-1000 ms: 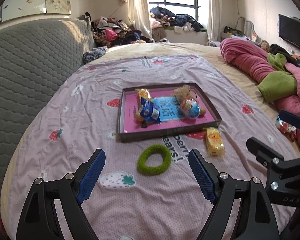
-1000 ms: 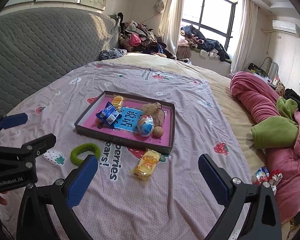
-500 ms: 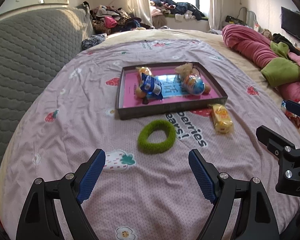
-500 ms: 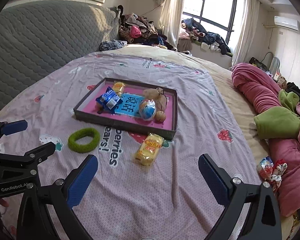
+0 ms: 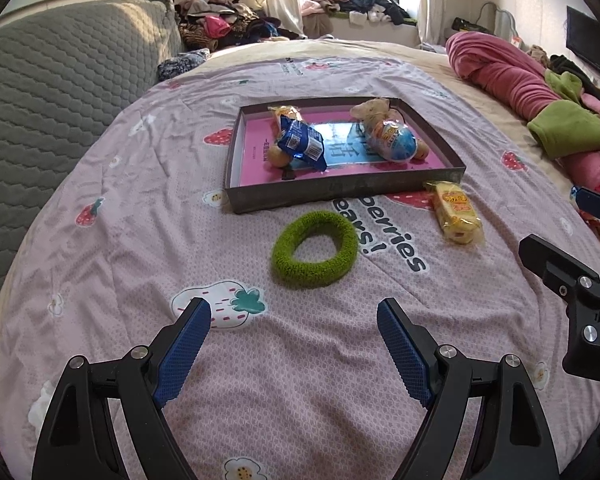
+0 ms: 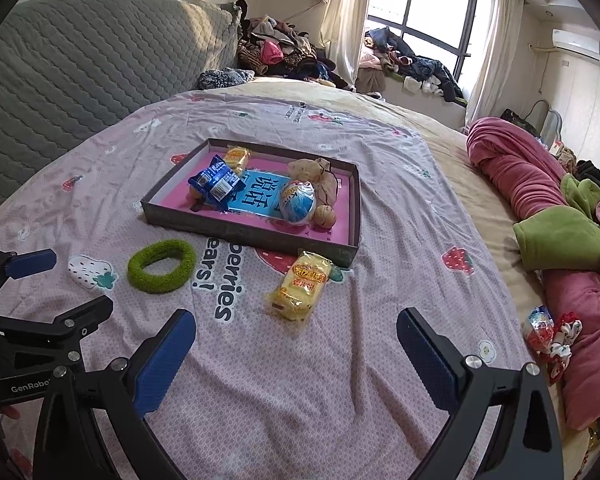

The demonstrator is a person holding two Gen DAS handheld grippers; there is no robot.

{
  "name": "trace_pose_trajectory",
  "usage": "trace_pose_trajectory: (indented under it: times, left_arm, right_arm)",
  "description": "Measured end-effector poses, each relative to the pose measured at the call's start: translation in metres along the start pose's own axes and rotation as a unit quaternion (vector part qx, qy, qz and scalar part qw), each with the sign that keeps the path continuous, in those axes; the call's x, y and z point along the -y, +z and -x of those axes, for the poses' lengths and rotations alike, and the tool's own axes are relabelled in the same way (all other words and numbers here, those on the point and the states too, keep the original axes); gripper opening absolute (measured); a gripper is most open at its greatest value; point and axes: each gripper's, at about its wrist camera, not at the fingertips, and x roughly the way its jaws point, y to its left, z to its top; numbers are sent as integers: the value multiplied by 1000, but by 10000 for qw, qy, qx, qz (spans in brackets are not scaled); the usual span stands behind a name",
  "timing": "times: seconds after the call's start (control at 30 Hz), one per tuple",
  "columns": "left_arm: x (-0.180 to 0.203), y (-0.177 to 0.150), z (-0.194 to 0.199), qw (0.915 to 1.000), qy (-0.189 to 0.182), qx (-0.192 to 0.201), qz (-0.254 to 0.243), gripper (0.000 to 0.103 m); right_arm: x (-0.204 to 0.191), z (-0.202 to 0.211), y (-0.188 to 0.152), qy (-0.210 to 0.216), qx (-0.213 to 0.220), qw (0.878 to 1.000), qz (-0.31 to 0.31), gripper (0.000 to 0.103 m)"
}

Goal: Organize objects
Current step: 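Move the left tool toward the green hair tie while the right tool approaches the yellow cake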

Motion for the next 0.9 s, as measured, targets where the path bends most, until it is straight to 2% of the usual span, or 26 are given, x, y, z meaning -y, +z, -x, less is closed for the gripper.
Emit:
trace_pose_trajectory:
  times: [0.4, 0.9]
  left_arm:
    - [1, 7, -32, 9998, -46, -186, 1, 86]
    - [-4, 33, -66, 9996, -21, -291, -50, 86]
  right_arm:
    - [0, -35, 0, 68, -190, 9998, -58, 102]
    - [6, -84, 10, 118, -426, 9989, -121, 102]
